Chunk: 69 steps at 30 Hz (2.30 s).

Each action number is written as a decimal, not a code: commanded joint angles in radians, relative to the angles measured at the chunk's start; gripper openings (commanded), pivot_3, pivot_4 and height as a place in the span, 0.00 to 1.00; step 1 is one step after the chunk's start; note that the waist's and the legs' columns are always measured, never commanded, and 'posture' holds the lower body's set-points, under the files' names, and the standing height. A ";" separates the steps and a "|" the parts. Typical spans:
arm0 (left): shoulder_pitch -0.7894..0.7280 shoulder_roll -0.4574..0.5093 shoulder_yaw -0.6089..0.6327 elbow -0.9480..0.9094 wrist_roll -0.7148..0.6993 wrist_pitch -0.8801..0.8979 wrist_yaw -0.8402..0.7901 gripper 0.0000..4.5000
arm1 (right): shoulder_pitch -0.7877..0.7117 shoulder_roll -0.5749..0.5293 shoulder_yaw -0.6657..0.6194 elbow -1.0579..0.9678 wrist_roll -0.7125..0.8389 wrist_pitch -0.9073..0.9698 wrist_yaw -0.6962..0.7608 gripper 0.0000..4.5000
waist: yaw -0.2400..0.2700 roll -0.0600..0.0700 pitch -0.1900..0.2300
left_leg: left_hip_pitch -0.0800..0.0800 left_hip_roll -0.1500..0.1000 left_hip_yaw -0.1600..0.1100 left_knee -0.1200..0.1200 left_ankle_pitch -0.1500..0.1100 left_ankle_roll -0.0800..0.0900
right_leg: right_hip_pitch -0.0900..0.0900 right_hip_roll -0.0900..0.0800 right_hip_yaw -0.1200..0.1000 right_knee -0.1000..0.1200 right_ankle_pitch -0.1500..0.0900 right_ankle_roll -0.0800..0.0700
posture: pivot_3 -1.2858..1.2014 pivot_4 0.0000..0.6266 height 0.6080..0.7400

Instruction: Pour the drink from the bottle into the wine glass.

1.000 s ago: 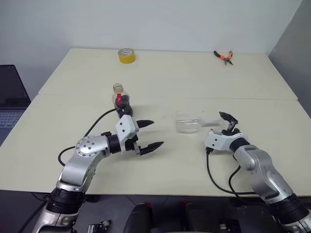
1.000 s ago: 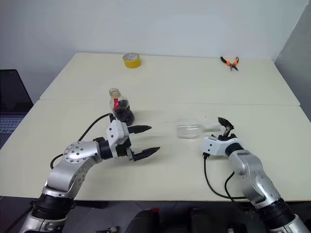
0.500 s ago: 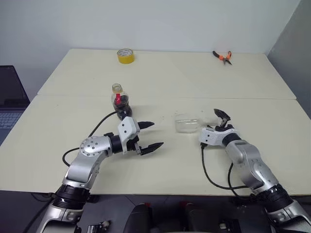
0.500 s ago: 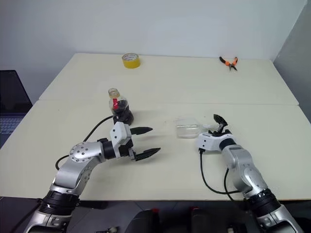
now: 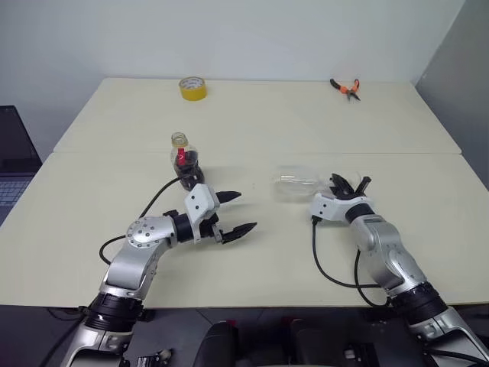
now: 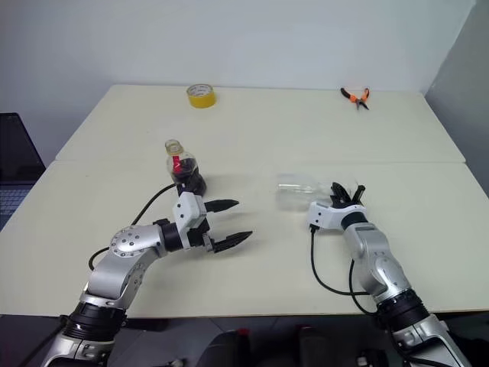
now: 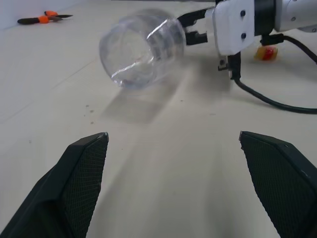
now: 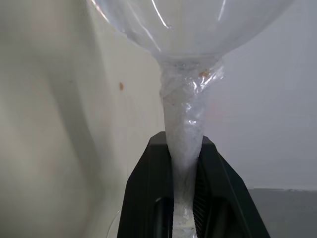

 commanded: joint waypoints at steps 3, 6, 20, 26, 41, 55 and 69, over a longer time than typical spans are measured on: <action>0.032 0.015 0.077 -0.021 -0.036 -0.033 0.006 1.00 | 0.026 0.063 -0.070 -0.119 0.131 -0.047 -0.002 0.04 | 0.000 0.000 0.000 | 0.000 0.000 0.000 0.000 0.000 0.000 | 0.000 0.000 0.000 0.000 0.000 0.000 | 0.52 0.24 1.00; 0.050 0.039 0.109 -0.017 -0.081 -0.004 -0.038 1.00 | 0.049 0.110 -0.096 -0.099 0.273 -0.151 -0.001 0.04 | 0.000 0.000 0.000 | 0.000 0.000 0.000 0.000 0.000 0.000 | 0.000 0.000 -0.001 0.000 0.000 0.000 | 0.52 0.24 1.00; 0.167 0.179 0.274 -0.156 -0.253 0.137 -0.095 1.00 | -0.007 0.431 -0.115 0.195 0.935 -0.446 0.342 0.04 | -0.001 0.000 0.000 | 0.001 0.000 -0.001 0.000 0.000 0.000 | 0.002 0.000 -0.002 0.000 0.000 0.000 | 0.52 0.24 1.00; 0.177 0.233 0.343 -0.218 -0.335 0.210 -0.106 1.00 | -0.041 0.467 -0.119 0.357 0.960 -0.513 0.410 0.04 | -0.002 0.000 0.000 | 0.001 0.001 -0.002 0.000 0.000 0.000 | 0.002 0.000 -0.002 0.000 0.000 -0.001 | 0.52 0.24 1.00; 0.015 0.280 0.337 -0.313 -0.444 0.357 -0.064 1.00 | -0.095 0.464 -0.153 0.576 0.954 -0.597 0.447 0.04 | -0.002 -0.002 0.000 | 0.002 0.000 -0.002 0.000 0.000 0.000 | 0.002 0.000 -0.002 0.000 0.000 -0.001 | 0.52 0.24 1.00; -0.043 0.274 0.303 -0.309 -0.444 0.371 -0.069 1.00 | -0.093 0.444 -0.155 0.602 0.950 -0.586 0.458 0.79 | -0.001 -0.005 -0.002 | 0.004 0.000 -0.002 0.000 0.000 0.000 | 0.004 0.000 -0.002 0.001 0.000 -0.001 | 0.52 0.24 1.00; -0.054 0.269 0.305 -0.298 -0.440 0.362 -0.074 1.00 | -0.043 0.400 -0.159 0.494 0.965 -0.524 0.472 0.99 | 0.003 -0.005 -0.002 | 0.003 0.000 -0.002 0.000 0.000 0.000 | 0.004 -0.001 -0.002 0.000 0.000 -0.001 | 0.52 0.24 1.00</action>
